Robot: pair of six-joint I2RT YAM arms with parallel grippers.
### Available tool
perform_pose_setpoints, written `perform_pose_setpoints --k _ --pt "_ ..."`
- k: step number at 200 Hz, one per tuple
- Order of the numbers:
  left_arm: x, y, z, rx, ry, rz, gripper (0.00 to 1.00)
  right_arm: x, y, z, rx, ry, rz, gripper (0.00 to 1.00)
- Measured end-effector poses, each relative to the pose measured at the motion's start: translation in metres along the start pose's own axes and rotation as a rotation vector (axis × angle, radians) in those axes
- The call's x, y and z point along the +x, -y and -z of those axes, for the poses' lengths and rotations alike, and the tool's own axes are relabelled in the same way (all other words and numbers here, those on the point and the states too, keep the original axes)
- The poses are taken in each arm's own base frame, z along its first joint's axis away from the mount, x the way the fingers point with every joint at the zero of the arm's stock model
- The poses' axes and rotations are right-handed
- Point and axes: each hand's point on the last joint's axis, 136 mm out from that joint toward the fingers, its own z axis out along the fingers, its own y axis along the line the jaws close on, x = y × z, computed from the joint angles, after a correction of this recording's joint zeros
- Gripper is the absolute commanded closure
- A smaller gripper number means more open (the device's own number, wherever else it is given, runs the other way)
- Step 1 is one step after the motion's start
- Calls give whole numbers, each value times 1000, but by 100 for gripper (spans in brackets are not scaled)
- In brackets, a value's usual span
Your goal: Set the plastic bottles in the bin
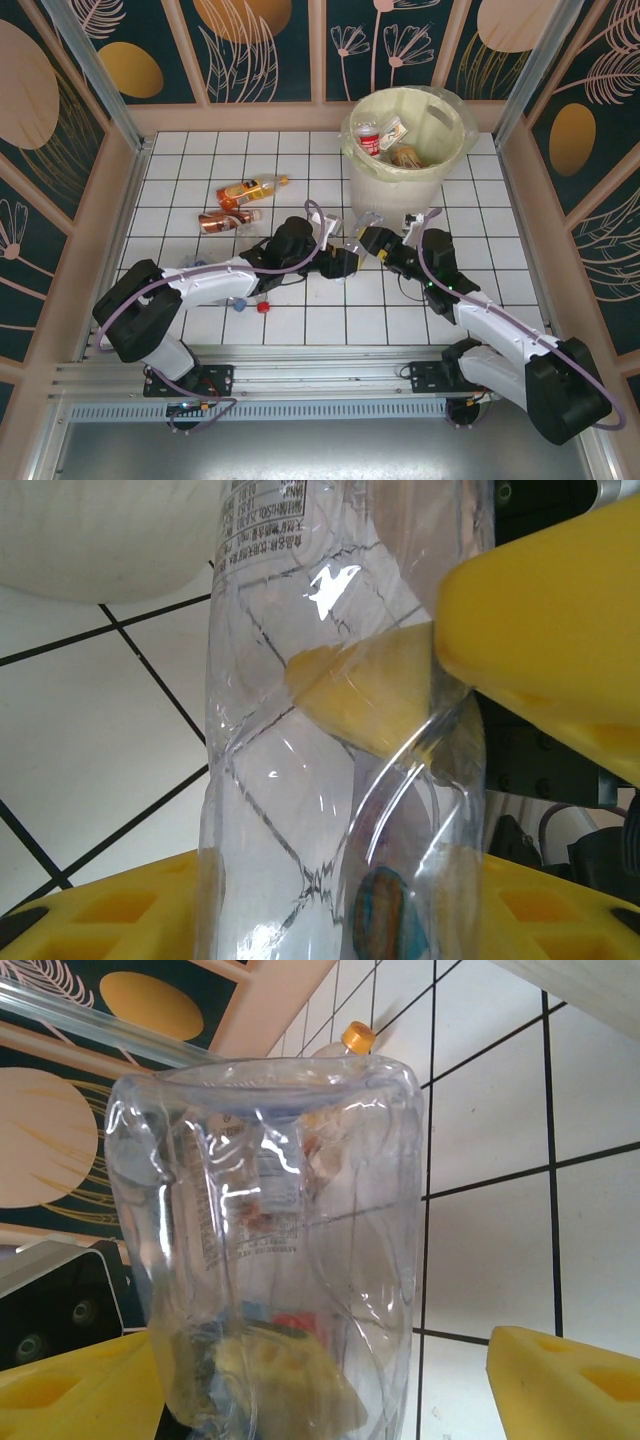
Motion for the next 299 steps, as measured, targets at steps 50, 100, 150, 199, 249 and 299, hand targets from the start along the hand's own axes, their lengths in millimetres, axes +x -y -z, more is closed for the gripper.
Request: perform_pose_setpoints --k 50,100,150,199,249,299 --pt "6 8 -8 20 -22 -8 45 1 0 -3 -8 -7 4 30" --pt "9 10 -12 33 -36 -10 43 2 0 -3 -11 -14 11 38" --pt "7 12 -12 37 -33 -12 33 0 1 -1 1 -1 14 45" --pt "-1 19 -13 50 -17 -22 10 -1 -6 9 -2 11 38 45" --pt "-17 32 -10 66 8 -92 1 -18 -10 38 70 90 103 45" --pt "-38 57 15 91 72 -202 1 -48 -14 74 181 197 202 45"
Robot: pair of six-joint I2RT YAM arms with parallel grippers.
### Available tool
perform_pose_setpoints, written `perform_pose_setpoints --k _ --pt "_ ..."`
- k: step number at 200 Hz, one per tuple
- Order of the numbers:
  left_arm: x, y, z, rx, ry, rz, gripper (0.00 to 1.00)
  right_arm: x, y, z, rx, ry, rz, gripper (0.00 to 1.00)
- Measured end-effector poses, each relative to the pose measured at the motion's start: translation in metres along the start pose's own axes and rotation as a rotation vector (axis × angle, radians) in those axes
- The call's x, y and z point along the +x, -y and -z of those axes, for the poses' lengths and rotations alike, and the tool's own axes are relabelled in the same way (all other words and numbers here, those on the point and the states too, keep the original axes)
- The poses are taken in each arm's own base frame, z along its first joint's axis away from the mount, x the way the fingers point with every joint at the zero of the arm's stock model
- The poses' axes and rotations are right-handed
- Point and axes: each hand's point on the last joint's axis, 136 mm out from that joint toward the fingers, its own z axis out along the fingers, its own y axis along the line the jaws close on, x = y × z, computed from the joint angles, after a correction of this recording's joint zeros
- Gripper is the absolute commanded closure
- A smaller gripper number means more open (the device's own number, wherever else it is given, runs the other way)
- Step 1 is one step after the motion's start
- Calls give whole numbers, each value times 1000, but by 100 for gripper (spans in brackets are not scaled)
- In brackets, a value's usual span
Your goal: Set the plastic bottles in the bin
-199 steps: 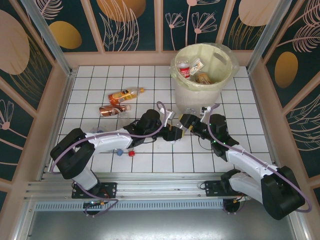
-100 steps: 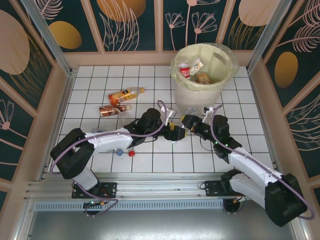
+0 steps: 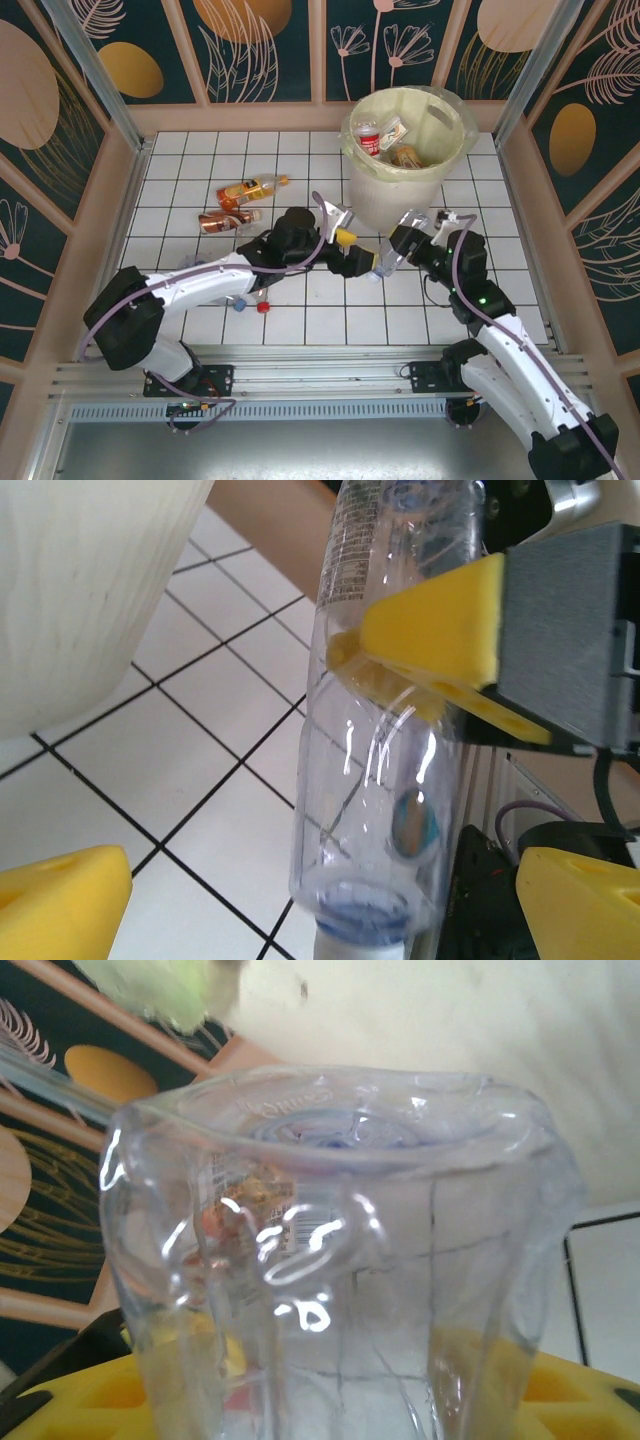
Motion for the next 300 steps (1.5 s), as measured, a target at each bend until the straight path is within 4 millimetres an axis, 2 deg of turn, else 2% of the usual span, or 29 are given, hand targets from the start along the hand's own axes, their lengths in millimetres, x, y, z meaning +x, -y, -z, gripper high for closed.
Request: perform_pose_setpoints --k 17,41,108,142,161,195,222,262,300 --pt "-11 6 7 -2 31 -36 1 -15 -3 10 27 35 50 45" --pt "-23 10 16 -16 75 -72 1 -36 -18 25 28 85 119 45" --pt "-47 18 39 -64 157 -144 1 -84 -82 60 -80 191 286 45" --pt "-55 22 50 -88 183 -172 1 -114 -114 67 -110 238 359 45" --pt "-62 24 57 -108 200 -188 1 -131 -128 61 -110 249 394 44" --pt "-78 30 72 -137 245 -219 1 -163 -146 38 -94 258 442 44" --pt "-84 30 78 -161 266 -238 1 -181 -149 18 -80 251 462 44" --pt "-79 19 79 -216 244 -244 1 -204 -152 -7 -83 252 479 44" --pt "-79 18 80 -227 244 -255 1 -222 -140 -34 -74 238 472 44"
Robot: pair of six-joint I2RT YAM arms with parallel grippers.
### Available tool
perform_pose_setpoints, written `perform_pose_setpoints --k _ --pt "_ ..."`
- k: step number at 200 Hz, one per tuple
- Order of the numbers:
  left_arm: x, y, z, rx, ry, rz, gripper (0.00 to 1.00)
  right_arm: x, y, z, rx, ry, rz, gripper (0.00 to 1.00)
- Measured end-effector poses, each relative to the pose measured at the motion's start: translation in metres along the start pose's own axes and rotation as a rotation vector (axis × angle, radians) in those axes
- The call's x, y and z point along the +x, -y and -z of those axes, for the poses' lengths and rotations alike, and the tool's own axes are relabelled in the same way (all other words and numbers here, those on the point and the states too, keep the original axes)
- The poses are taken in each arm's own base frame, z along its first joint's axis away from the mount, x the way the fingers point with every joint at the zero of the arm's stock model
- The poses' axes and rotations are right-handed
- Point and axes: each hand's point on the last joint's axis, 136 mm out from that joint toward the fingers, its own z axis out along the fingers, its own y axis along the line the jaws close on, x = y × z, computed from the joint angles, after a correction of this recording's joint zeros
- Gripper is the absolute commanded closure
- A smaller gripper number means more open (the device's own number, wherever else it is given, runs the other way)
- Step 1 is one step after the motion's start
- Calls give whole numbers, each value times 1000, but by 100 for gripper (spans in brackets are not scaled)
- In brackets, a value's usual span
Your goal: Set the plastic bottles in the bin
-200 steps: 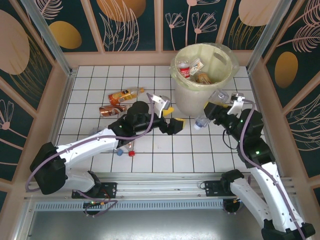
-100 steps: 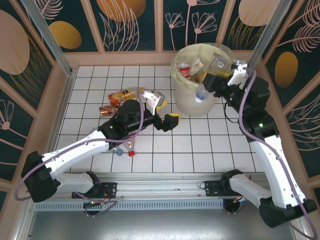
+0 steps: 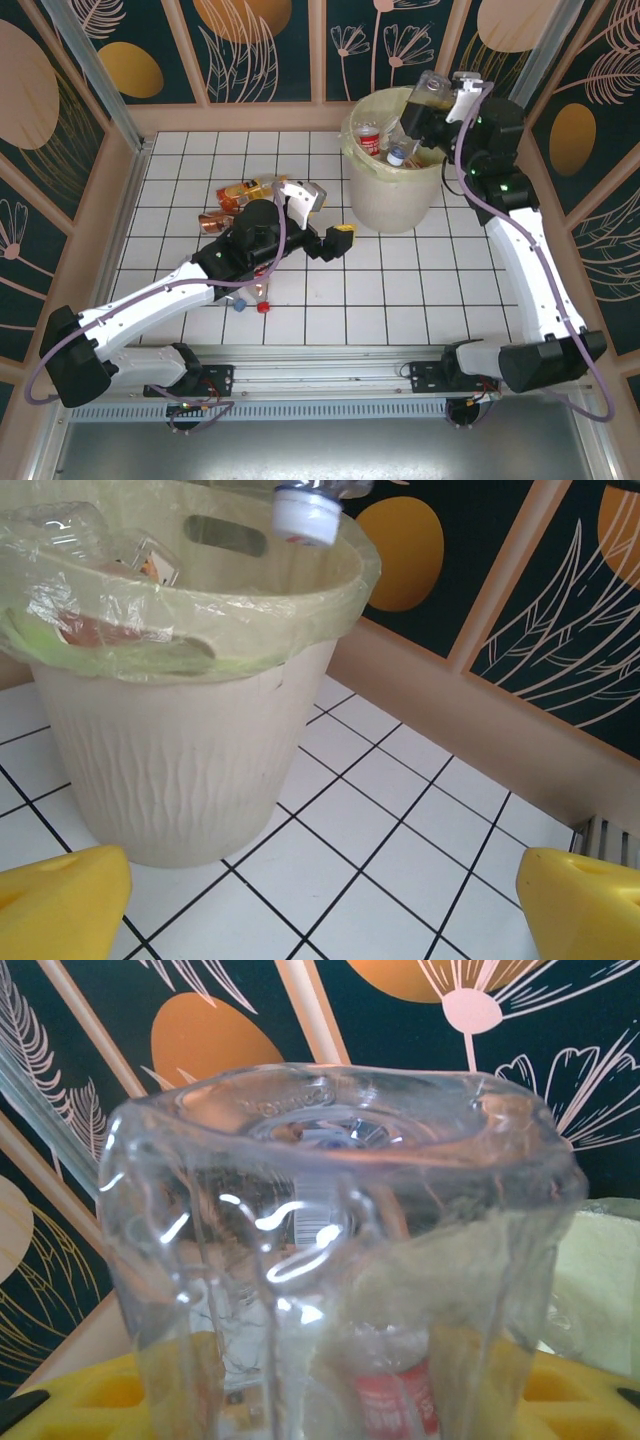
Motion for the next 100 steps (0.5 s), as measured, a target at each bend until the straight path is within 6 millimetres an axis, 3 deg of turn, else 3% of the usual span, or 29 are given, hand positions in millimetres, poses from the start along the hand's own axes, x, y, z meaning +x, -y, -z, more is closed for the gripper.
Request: perform_pose_setpoints --k 100 --pt "16 8 1 55 -68 -26 1 53 69 -59 69 -147 -112 44"
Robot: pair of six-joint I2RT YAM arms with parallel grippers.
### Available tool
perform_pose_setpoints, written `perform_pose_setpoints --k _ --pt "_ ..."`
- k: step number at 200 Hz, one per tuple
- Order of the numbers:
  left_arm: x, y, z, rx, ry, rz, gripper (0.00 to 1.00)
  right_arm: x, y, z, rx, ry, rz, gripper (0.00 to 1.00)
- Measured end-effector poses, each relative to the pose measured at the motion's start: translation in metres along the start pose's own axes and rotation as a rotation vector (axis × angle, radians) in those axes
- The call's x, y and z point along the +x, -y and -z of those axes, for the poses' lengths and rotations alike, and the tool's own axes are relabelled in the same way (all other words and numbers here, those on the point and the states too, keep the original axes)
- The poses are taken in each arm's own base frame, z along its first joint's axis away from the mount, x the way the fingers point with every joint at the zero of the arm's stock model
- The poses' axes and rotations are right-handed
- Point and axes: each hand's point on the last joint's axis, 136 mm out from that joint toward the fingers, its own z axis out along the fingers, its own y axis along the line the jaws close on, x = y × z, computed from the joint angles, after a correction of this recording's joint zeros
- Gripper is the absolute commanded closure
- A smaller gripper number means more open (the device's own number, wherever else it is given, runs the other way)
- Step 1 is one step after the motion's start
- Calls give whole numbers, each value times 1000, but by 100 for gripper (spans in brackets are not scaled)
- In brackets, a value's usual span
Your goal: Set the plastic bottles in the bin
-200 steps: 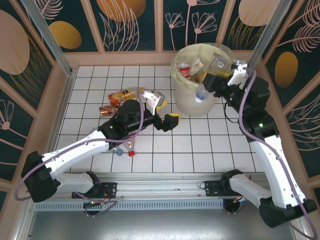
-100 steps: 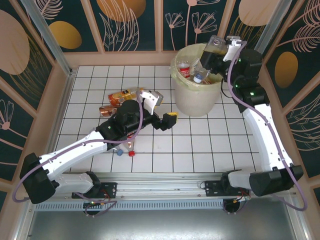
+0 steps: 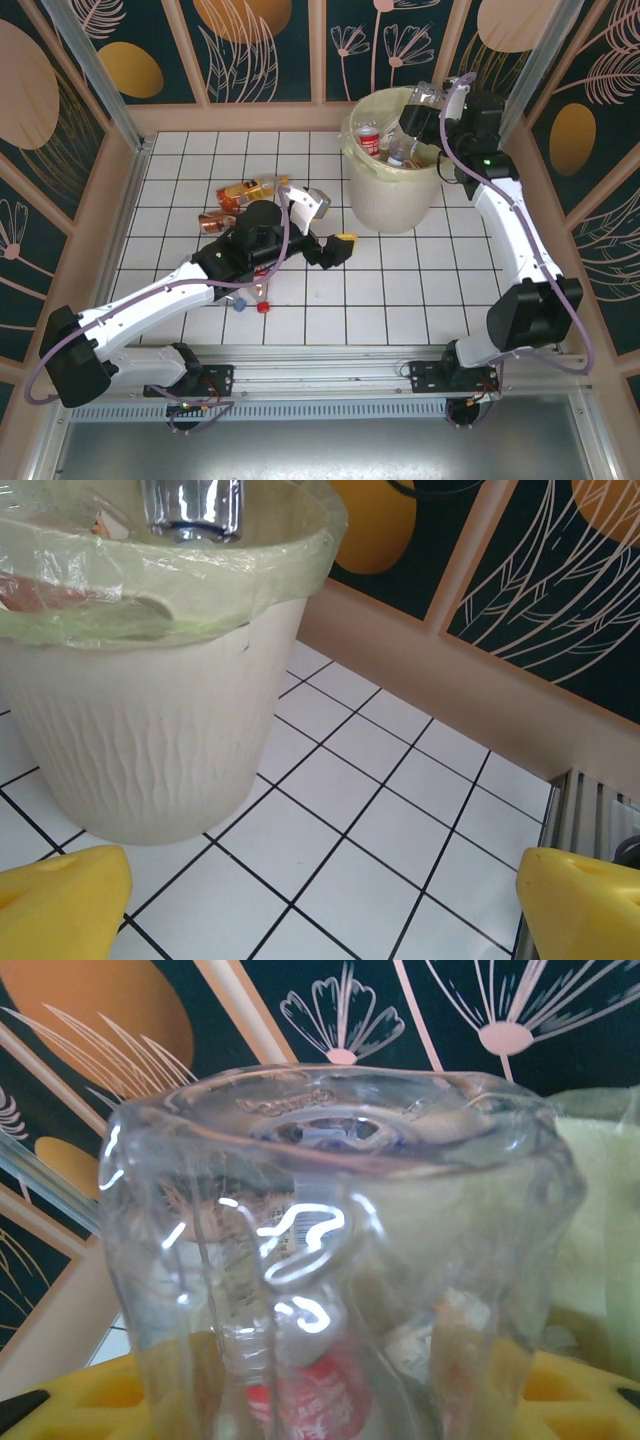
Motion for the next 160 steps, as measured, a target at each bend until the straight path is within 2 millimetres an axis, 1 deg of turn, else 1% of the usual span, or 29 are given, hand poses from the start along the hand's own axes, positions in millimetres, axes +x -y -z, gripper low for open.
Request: perform_pose_setpoints --k 20,44,58,87,106,139,160 --pt "0 -2 0 -12 0 -6 2 5 5 -6 8 -16 -14 44" --pt "0 -8 2 -46 2 -14 1 6 9 -9 14 -20 -22 44" --pt "-3 -10 6 -68 10 -21 1 6 12 -11 19 -22 -24 44" --pt "-16 -15 18 -115 58 -29 1 12 20 -20 30 -42 -34 43" --pt "-18 -19 23 -139 72 -31 1 14 24 -29 36 -56 -39 42" --pt "-18 -23 24 -165 75 -33 1 18 33 -40 62 -84 -51 41" --pt "-16 -25 24 -175 71 -32 1 25 37 -43 71 -105 -59 40"
